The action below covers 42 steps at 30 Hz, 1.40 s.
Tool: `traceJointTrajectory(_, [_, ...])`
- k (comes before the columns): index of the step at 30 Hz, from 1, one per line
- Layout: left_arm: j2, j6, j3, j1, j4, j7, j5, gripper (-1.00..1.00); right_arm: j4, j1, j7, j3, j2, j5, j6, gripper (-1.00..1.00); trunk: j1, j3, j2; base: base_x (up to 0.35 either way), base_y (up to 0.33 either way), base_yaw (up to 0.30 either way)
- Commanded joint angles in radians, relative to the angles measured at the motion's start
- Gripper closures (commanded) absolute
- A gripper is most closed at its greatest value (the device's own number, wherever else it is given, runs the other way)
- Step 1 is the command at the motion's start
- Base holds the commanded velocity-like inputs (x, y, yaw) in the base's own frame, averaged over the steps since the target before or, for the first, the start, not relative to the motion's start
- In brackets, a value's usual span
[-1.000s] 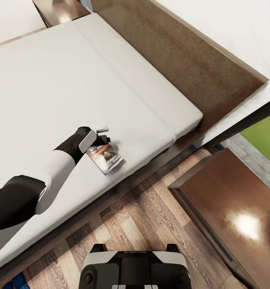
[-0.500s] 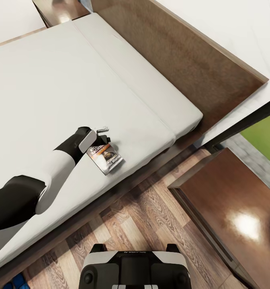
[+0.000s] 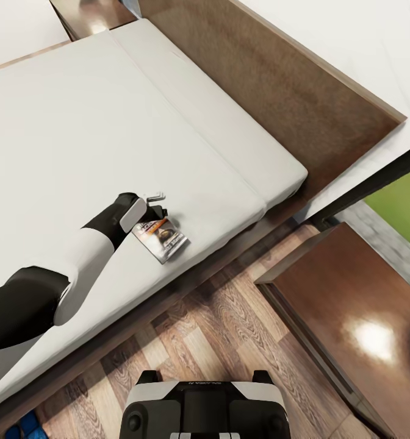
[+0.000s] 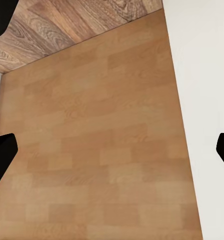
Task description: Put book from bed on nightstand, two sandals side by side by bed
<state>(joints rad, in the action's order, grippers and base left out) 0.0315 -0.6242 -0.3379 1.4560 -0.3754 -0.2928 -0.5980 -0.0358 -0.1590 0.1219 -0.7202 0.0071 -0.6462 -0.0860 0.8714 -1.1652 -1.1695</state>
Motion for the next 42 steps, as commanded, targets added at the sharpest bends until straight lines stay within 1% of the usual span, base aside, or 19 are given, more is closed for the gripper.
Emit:
traceJointTrajectory(1, [-0.001, -0.002, -0.006, -0.001, 0.023, -0.008, -0.019, -1.00, -0.001, -0.001, 0.002, -0.008, 0.001, -0.006, -0.003, -1.00, 0.000, 0.000, 0.000, -0.023, 0.000, 0.000])
traceJointTrajectory(42, [-0.002, -0.002, -0.007, -0.001, 0.023, -0.008, -0.019, -1.00, -0.001, -0.001, 0.002, -0.009, 0.001, -0.006, -0.003, -1.00, 0.000, 0.000, 0.000, -0.020, 0.000, 0.000])
